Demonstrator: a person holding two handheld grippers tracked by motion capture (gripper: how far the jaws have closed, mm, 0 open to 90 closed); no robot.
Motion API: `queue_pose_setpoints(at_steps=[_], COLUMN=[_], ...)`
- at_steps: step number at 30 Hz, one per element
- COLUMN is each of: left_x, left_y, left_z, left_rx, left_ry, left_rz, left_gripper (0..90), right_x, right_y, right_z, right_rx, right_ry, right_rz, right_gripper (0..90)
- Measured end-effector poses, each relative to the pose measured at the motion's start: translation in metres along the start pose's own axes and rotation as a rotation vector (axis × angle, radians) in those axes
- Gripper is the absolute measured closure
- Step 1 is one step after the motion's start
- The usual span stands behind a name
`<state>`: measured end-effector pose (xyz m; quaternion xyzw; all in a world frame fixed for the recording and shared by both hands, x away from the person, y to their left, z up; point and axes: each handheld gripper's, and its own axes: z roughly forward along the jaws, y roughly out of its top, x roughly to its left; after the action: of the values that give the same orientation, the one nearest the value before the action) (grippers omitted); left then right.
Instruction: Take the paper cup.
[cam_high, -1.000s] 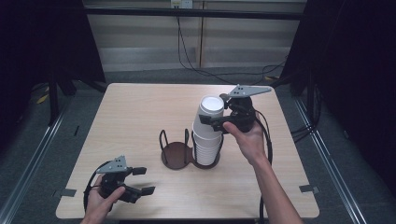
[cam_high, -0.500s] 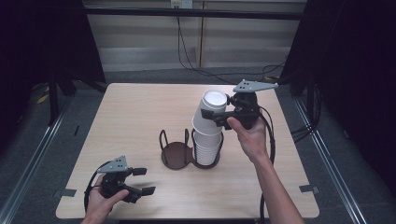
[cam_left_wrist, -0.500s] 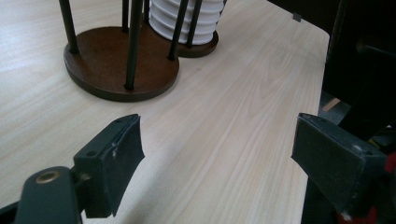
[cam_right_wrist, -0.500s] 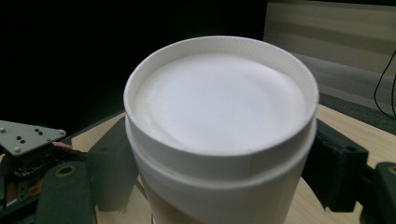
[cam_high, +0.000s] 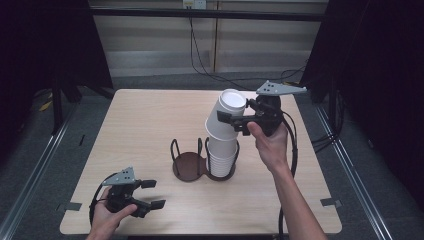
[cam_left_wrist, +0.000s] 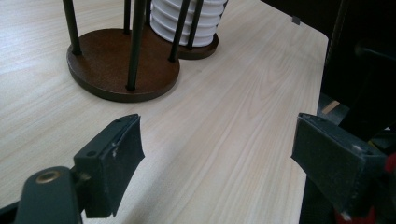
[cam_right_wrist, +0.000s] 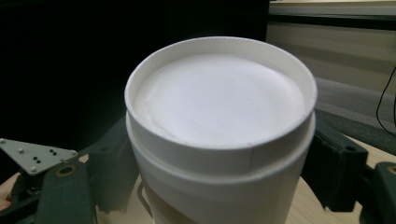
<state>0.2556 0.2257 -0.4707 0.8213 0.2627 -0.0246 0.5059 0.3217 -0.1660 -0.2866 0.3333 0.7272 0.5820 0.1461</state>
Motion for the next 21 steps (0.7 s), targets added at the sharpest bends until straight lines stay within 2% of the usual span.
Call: queue_pose_setpoints(at_steps=[9,11,13,15,18,21], left_x=[-0.002,-0.001,0.000,0.000,-0.001,-0.001], left_y=[0.000,0.001,0.000,0.001,0.001,0.001], left_z=[0.001,0.001,0.002,0.002,0.003,0.003], left_rx=[0.000,-0.012,-0.004,-0.006,-0.004,-0.001], left_ry=[0.001,-0.001,0.010,0.000,-0.002,0.000], left_rz=[0.003,-0.005,-0.015,-0.014,-0.006,-0.004], left_gripper=[16.1,16.2,17.1,17.1,17.1,16.7], right_x=[-0.001,-0.001,-0.001,-0.001,-0.002,-0.001], right_y=[0.003,0.004,0.005,0.006,0.006,0.006], right_z=[-0.007,-0.010,-0.013,-0.015,-0.019,-0.022], right_rx=[-0.040,-0.052,-0.067,-0.075,-0.106,-0.119], right_ry=[0.012,0.010,0.019,0.024,0.054,0.046], right_rz=[0.026,0.026,0.033,0.035,0.067,0.069], right_gripper=[22.4,22.4,22.4,22.4,22.4,22.4])
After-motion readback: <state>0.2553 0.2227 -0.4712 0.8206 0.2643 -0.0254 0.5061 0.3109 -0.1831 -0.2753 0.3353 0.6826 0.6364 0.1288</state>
